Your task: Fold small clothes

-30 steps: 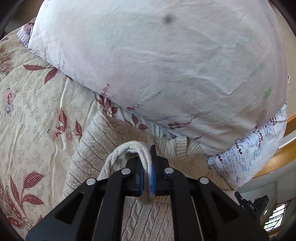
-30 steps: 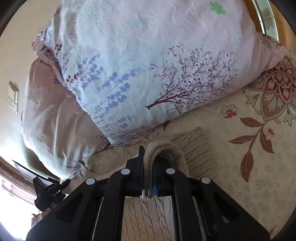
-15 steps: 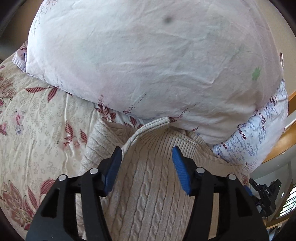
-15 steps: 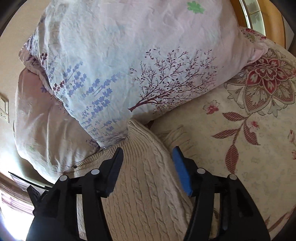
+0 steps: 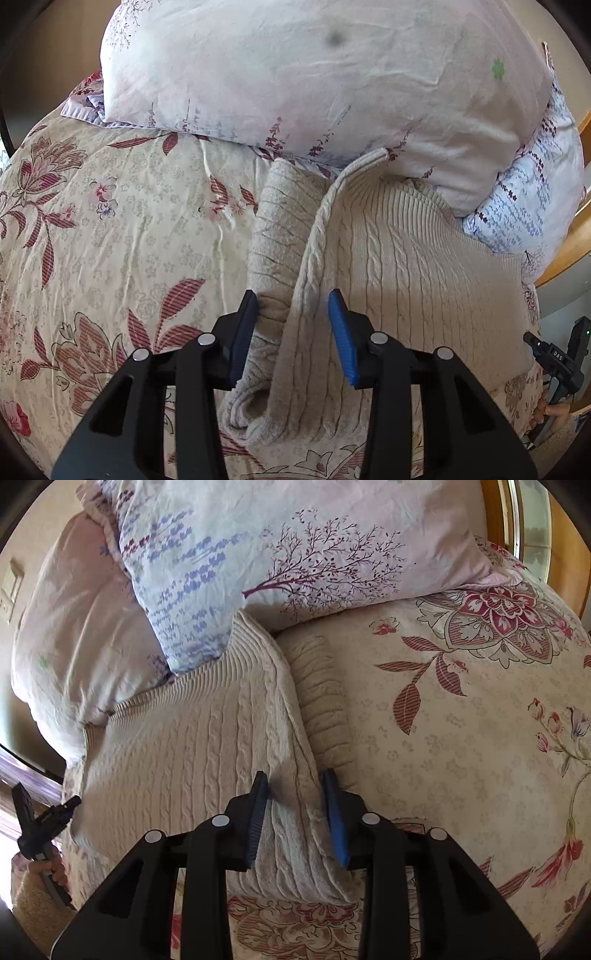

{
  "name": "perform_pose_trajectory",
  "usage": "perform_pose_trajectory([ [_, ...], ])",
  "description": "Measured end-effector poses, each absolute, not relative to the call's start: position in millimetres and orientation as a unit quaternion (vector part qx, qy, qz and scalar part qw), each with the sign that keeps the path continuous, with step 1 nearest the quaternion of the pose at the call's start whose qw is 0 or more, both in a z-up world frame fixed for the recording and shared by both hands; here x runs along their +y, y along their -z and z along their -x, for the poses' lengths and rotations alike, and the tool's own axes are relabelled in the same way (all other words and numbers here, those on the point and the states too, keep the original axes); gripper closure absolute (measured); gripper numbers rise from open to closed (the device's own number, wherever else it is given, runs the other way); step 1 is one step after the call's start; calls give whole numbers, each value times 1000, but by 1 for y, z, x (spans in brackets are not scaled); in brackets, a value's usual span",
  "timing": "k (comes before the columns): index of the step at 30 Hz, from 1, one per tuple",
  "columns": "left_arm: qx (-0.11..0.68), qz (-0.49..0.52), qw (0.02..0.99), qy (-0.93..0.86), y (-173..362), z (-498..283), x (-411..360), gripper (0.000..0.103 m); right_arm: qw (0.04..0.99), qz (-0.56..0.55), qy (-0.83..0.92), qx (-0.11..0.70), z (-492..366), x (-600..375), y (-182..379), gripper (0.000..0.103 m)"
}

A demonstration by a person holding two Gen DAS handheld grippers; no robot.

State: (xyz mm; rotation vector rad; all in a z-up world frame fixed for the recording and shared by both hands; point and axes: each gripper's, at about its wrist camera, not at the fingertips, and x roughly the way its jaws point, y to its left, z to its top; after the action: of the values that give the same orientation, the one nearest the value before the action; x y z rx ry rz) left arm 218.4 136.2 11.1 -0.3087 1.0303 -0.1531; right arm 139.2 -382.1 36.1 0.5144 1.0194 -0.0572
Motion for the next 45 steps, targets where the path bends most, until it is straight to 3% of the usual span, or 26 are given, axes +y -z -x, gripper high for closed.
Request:
perform_pose_trajectory([
  [1,492,140,856,73,-10,-217,134,70,842,-239,29,483,-139,-381,-36,88],
  [4,496,127,856,75,-10,-213,131,86,841,-247,25,480,-137,-382,-39,91],
  [6,496,133,854,79,-13,-211,132,89,844,-245,24,477,-134,-382,-44,91],
  [14,493,131,854,104,-30,-201,137,92,843,-261,30,470,-114,-380,-58,92],
  [23,496,112,856,94,-15,-204,133,92,832,-222,77,503,-120,-372,-37,91],
  [26,490,101,861,89,-18,-201,129,88,835,-193,85,508,-128,-363,-39,91],
  [29,474,100,871,78,-27,-194,130,81,841,-174,86,504,-129,-356,-47,81],
  [31,451,96,884,73,-38,-187,127,63,860,-157,94,476,-127,-349,-62,62],
  [33,430,90,895,83,-47,-180,117,55,878,-140,88,449,-126,-338,-74,54],
  [36,433,69,892,113,-49,-180,94,48,887,-112,48,445,-137,-316,-80,54],
  [45,469,77,872,119,-22,-188,82,48,855,-79,23,512,-164,-288,-49,53],
])
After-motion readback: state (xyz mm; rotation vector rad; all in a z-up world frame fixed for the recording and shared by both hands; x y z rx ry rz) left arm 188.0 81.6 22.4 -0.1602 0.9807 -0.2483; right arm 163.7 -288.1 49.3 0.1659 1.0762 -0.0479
